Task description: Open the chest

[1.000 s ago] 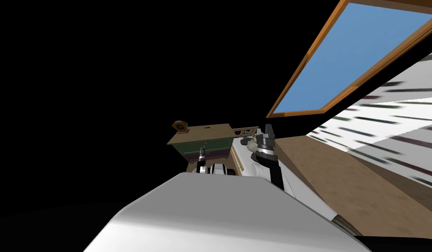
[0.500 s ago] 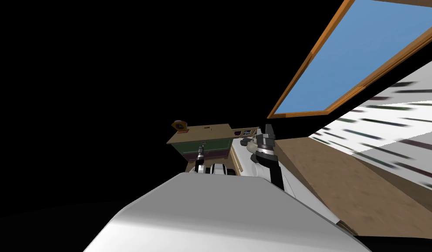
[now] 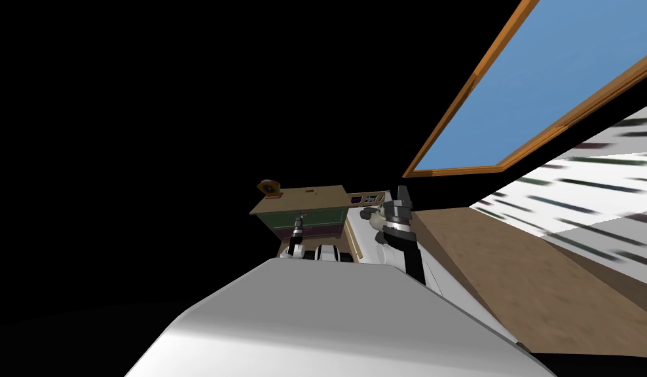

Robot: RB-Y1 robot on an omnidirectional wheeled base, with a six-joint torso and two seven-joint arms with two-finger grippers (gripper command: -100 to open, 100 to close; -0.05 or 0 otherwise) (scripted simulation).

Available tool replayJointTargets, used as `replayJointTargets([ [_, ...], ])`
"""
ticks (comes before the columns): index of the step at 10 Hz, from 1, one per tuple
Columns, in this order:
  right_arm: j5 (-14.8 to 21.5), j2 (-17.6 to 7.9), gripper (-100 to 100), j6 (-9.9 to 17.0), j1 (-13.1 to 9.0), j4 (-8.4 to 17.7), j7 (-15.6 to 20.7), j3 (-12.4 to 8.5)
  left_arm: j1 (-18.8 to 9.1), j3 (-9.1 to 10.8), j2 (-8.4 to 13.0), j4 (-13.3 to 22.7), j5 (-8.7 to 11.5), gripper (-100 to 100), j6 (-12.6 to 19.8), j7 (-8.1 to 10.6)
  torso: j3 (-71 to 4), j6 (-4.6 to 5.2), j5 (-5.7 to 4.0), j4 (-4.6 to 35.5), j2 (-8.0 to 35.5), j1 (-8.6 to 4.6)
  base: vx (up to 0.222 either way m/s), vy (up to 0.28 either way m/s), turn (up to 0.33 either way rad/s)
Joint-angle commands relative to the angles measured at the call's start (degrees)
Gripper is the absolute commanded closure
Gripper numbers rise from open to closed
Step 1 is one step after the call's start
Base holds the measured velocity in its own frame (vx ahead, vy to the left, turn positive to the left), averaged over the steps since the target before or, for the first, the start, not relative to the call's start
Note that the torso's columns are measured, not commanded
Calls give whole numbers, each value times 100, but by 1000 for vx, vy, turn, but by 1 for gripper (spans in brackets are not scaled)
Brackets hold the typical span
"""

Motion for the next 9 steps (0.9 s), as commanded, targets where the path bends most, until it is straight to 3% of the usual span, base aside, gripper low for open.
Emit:
replayJointTargets([
  [1, 0, 0, 0, 0, 0, 0, 0, 0, 38, -181, -101, 32, 224, 100, -117, -206, -4, 1, 0, -2, -5, 0, -5, 32, -85],
  [6, 0, -1, 0, 0, 0, 0, 0, 0, 48, -691, -377, 330, 876, 100, -560, -753, 1, 2, -11, 8, 5, -25, -16, 64, -43],
  [7, 0, -1, 0, 0, 0, 0, 0, 0, 83, -607, -333, 262, 772, 100, -477, -654, -3, 10, -6, 1, -3, -25, -14, 30, -21],
  [9, 0, 0, 0, 0, -1, 0, 0, 0, -48, -592, -367, 225, 773, 100, -327, -737, 4, -4, -14, 6, 13, -33, -117, -16, 67],
])
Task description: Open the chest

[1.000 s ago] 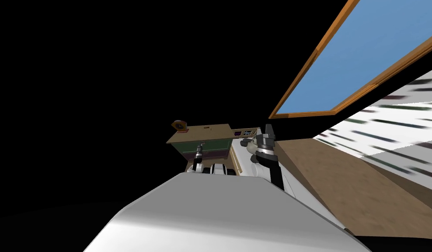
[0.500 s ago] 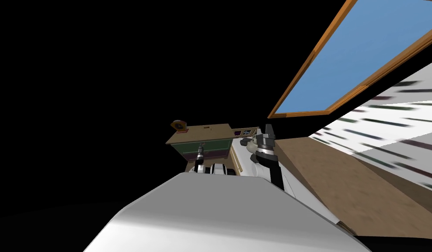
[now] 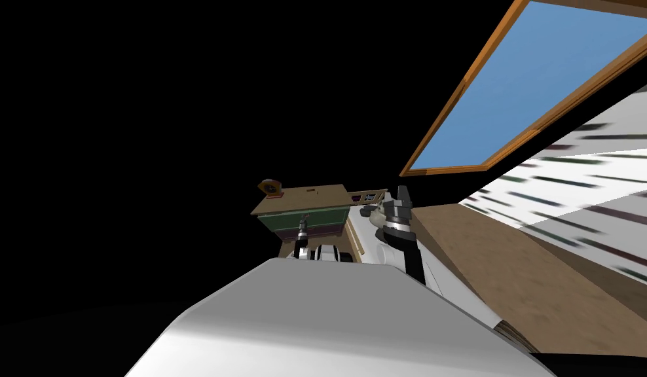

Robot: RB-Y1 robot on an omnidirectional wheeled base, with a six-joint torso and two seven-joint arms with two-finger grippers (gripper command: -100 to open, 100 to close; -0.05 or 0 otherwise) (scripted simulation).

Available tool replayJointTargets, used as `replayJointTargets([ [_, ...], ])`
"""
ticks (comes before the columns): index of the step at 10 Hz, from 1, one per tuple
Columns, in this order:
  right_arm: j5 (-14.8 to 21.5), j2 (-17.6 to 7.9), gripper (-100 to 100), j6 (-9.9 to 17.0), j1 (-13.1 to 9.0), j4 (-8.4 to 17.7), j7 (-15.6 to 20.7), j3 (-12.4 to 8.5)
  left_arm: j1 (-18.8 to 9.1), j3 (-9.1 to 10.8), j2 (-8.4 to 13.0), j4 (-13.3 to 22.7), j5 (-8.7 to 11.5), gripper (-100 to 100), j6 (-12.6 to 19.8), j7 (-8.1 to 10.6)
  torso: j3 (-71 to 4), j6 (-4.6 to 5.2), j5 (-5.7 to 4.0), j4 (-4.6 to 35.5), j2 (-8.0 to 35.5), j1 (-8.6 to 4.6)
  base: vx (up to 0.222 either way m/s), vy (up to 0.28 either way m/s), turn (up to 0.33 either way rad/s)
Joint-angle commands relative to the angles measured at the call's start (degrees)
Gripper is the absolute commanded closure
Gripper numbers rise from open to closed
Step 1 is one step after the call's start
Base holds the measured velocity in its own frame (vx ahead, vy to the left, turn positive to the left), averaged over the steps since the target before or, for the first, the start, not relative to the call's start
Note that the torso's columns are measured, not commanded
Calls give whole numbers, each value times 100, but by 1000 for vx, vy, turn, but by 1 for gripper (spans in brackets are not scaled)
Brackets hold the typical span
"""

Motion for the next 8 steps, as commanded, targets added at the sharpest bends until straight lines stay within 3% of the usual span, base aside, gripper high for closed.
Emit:
replayJointTargets([
  [1, 0, 0, 0, 0, -1, 0, 0, 0, -147, 36, -16, -49, -15, 100, 189, -64, 11, 5, 4, 2, 15, 2, -184, -26, 59],
  [3, 0, 0, 0, 0, -2, 0, 0, 1, -246, 61, -29, -93, -26, 100, 322, -105, 12, 3, -1, 15, 19, 4, -184, -14, 42],
  [5, 0, 0, 0, 0, -1, 0, 0, 0, -167, 42, -51, -70, -29, 100, 337, -92, 0, -12, -11, 32, 1, 22, -83, 10, -7],
  [8, 0, 1, 0, 0, 1, 0, 0, 1, -110, 302, 100, -197, -606, 100, 472, 403, -2, -20, -9, 9, -4, 10, -50, -82, 129],
])
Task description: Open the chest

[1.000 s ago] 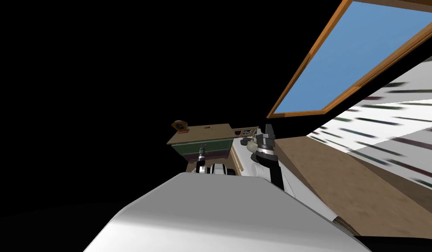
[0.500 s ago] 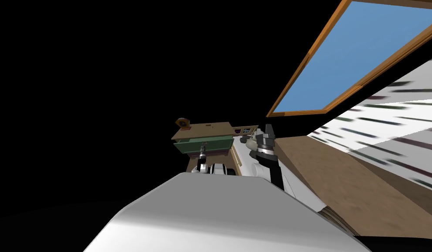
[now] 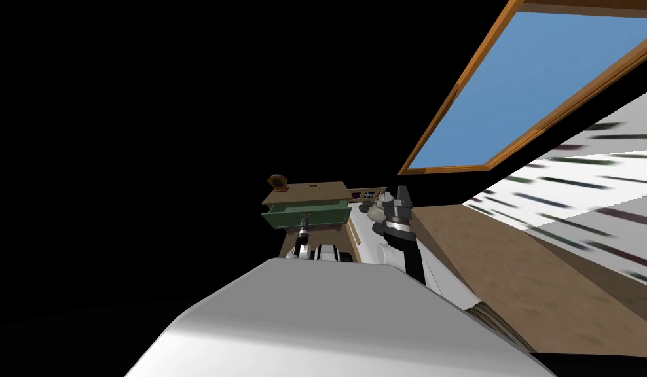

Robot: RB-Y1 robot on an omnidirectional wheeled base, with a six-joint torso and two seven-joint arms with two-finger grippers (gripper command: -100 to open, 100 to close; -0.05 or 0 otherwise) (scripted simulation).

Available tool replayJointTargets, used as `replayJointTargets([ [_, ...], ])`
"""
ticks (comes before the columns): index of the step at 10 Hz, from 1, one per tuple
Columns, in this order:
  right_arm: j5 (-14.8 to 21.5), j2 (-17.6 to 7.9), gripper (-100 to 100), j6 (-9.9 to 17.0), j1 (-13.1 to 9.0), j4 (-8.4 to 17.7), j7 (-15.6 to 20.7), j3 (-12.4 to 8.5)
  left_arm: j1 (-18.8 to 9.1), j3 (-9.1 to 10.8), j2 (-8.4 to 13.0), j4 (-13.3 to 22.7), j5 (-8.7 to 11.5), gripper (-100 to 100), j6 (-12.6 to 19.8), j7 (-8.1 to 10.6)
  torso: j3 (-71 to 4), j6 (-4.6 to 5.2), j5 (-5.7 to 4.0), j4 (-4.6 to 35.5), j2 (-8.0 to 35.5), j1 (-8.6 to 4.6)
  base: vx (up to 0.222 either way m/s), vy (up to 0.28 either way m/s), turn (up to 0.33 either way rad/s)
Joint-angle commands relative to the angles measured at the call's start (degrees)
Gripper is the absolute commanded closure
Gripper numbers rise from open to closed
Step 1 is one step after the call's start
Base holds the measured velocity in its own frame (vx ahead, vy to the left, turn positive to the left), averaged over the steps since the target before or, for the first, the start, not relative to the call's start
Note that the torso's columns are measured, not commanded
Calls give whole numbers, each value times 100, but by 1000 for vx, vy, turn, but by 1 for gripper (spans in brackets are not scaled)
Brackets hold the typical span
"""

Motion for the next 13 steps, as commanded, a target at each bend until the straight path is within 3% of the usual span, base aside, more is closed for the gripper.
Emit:
replayJointTargets([
  [1, 0, 0, 0, 0, 0, 0, 0, 0, 0, 255, 156, -82, -465, 100, 50, 455, 6, -1, 2, 4, 9, 6, -77, -130, 177],
  [2, 0, 0, 0, 0, 0, 0, 0, 0, 9, 345, 210, -116, -636, 100, 78, 625, 11, 0, 2, 9, 18, 10, -93, -120, 139],
  [3, 0, 0, 0, 0, -1, 0, 0, 0, 9, 345, 210, -116, -703, 100, 78, 625, 16, 3, 3, 14, 27, 14, -57, -63, 53],
  [4, 0, -1, 0, 0, -1, 0, 0, 0, 17, 434, 264, -149, -900, 100, 105, 795, 10, 18, 7, 17, 13, 21, -38, -46, 75],
  [5, 0, -1, 0, 0, 0, 0, 0, 0, 17, 434, 264, -149, -900, 100, 105, 795, 3, 12, 3, 15, 5, 17, -24, -37, 43],
  [6, 0, -1, 0, 0, 0, 0, 0, -1, 26, 524, 318, -183, -1098, 100, 132, 964, 3, 11, -1, 19, 5, 12, -24, -49, 89],
  [7, 0, -1, 0, 0, 0, 0, 0, -1, 26, 524, 318, -183, -1098, 100, 132, 964, 7, 7, -3, 18, 12, 4, -21, -41, 56],
  [9, 0, -1, 0, 0, 0, 0, 0, 0, 43, 703, 426, -250, -1492, 100, 187, 1303, 18, -1, -6, 26, 33, 5, -49, -59, 129],
  [10, 0, 0, 0, 0, 0, 0, 0, 0, -135, 633, 366, -278, -1387, -100, 484, 1194, 24, -18, -9, 26, 41, 15, -39, 14, 101],
  [13, 0, -1, 0, 0, -1, 0, 0, -1, -344, 656, 385, -344, -1384, -100, 748, 1210, -7, 22, 17, -9, -17, 16, -66, 0, 9],
])
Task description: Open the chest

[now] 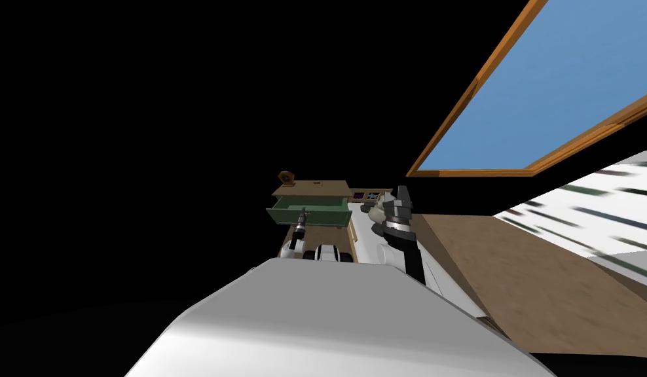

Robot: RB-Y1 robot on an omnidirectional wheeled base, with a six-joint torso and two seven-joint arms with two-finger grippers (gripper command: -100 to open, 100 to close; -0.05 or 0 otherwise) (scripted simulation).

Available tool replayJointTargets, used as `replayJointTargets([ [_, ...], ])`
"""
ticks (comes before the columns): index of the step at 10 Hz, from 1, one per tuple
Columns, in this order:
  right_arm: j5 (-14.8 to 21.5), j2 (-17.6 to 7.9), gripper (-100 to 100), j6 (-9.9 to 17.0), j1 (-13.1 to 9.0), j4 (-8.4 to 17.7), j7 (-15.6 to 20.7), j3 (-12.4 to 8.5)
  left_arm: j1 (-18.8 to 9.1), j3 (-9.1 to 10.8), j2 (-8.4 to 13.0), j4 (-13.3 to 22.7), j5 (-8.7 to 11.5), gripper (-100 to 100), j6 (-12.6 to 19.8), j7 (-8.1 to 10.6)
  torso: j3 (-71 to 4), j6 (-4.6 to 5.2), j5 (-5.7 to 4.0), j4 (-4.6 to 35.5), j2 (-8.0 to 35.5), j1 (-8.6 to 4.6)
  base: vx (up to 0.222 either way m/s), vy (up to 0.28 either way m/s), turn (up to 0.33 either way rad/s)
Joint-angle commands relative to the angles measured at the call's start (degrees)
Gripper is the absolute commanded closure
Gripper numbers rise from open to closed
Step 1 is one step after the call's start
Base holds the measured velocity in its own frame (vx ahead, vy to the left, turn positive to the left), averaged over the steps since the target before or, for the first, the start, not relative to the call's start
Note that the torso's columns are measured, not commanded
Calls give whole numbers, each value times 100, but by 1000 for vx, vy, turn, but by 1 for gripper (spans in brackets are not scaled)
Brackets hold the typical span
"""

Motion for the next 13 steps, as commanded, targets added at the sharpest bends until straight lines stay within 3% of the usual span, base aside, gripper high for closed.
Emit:
replayJointTargets([
  [1, 0, 0, 0, 0, 0, 0, 0, 0, -283, 31, 46, -61, 9, -100, 322, 36, -5, 0, -1, -3, -8, -3, -67, 12, 37],
  [6, 0, 0, 0, 0, 0, 0, 0, 0, -806, 90, 93, -226, 19, -100, 982, 75, 14, -9, -11, 22, 26, -10, -64, 10, 31],
  [7, 0, 0, 0, 0, 1, 0, 0, 0, -708, 73, 70, -193, 15, -100, 956, 69, 24, -11, -15, 33, 41, -12, -17, 5, -6],
  [8, 0, 0, 0, 0, 1, 0, 0, 0, -716, 72, 67, -181, 15, 0, 990, 70, 22, -9, -11, 23, 37, -15, 0, 0, 0],
  [13, 0, 0, 0, 0, 1, 0, 0, 0, -679, 67, 59, -147, 13, 0, 1023, 71, 2, 1, 0, -2, 4, -8, 0, 0, 0],
])
